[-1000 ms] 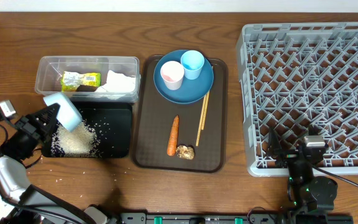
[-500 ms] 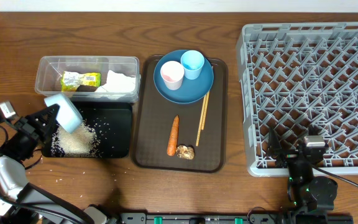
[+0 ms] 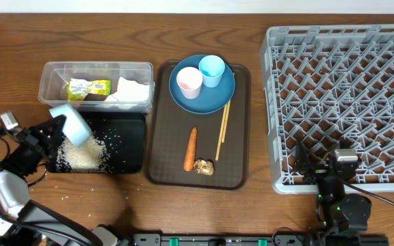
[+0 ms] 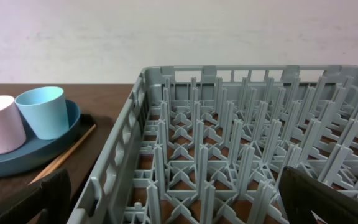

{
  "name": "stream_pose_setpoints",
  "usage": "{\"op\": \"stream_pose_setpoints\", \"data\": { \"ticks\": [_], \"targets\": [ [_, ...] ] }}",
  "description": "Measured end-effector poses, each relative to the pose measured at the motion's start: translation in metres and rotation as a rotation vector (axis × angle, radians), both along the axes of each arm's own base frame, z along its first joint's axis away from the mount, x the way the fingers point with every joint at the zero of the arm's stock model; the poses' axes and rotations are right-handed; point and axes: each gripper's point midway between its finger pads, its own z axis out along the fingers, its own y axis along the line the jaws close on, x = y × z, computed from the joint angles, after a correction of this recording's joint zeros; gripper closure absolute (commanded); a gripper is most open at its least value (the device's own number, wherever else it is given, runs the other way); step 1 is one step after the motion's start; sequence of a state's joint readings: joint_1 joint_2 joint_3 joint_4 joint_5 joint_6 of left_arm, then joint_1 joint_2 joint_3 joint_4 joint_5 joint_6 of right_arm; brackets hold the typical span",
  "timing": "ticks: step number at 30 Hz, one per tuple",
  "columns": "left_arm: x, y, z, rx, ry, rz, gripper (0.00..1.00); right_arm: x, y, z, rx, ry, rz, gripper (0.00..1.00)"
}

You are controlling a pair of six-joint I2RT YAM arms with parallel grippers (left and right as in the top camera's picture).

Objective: Sort waste into correct bins and load items into the dishwasher rack
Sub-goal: 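Tilt the bowl with the left gripper to pour rice onto the black tray, then carry the emptied bowl back to the brown tray with the left gripper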

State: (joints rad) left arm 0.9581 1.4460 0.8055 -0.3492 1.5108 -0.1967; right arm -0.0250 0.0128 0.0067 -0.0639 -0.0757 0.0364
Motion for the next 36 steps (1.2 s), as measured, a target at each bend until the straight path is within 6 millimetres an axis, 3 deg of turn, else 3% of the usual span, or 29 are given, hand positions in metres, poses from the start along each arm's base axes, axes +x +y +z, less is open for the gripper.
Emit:
{"op": "stream_pose_setpoints", "data": {
  "ticks": [17, 22, 26, 28, 36],
  "targets": [
    [0.02, -0.038, -0.02, 0.097, 0.135, -0.072, 0.94, 0.0, 0.0, 0.0, 0.0, 0.0, 0.0, 0.01],
    [0.021, -0.057, 0.0, 0.248, 0.138, -0.047, 0.94, 0.0, 0.0, 0.0, 0.0, 0.0, 0.0, 0.01],
    [0.017, -0.083, 0.024, 0.372, 0.103, -0.044, 0.94, 0.0, 0.0, 0.0, 0.0, 0.0, 0.0, 0.01],
    [0.013, -0.102, 0.027, 0.413, 0.114, -0.064, 0.94, 0.0, 0.0, 0.0, 0.0, 0.0, 0.0, 0.01],
    [0.003, -0.174, 0.0, 0.599, 0.209, -0.219, 0.94, 0.0, 0.0, 0.0, 0.0, 0.0, 0.0, 0.01]
  ]
}}
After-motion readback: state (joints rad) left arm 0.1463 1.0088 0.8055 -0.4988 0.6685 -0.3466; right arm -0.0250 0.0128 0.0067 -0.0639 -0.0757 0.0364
